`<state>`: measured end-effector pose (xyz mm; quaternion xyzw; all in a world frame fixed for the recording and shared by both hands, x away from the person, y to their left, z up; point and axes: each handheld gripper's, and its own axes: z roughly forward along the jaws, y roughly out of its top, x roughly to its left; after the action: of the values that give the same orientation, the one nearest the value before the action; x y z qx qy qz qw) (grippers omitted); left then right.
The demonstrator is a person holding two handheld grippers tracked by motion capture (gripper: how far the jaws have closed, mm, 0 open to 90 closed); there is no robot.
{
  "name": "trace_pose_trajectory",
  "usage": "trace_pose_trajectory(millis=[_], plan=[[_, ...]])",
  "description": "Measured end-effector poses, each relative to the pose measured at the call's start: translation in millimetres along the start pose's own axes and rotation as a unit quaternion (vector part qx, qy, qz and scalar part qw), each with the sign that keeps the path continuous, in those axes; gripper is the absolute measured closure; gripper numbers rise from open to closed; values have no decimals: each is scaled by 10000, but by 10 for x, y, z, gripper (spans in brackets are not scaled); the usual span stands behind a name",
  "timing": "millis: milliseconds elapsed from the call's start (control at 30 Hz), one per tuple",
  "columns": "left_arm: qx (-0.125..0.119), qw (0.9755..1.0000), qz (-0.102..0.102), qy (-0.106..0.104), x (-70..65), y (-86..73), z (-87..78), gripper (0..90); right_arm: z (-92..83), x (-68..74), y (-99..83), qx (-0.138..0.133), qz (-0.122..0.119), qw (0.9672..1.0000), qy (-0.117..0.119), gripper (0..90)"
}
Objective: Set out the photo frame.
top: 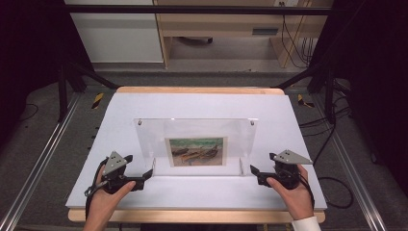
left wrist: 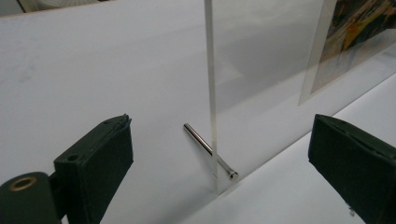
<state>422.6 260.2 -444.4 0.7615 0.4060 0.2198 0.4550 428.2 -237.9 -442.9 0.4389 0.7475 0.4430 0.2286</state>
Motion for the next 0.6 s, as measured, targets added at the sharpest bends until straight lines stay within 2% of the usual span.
trace_pose_trajectory(millis=[367, 600], plan=[[-47, 9999, -117, 114, 158, -36, -95, 67, -56, -109, -20, -57, 130, 9998, -148, 113], [-56, 9994, -186, 278, 245, -58, -142, 66, -86, -165, -39, -64, 202, 9996, -206, 111]])
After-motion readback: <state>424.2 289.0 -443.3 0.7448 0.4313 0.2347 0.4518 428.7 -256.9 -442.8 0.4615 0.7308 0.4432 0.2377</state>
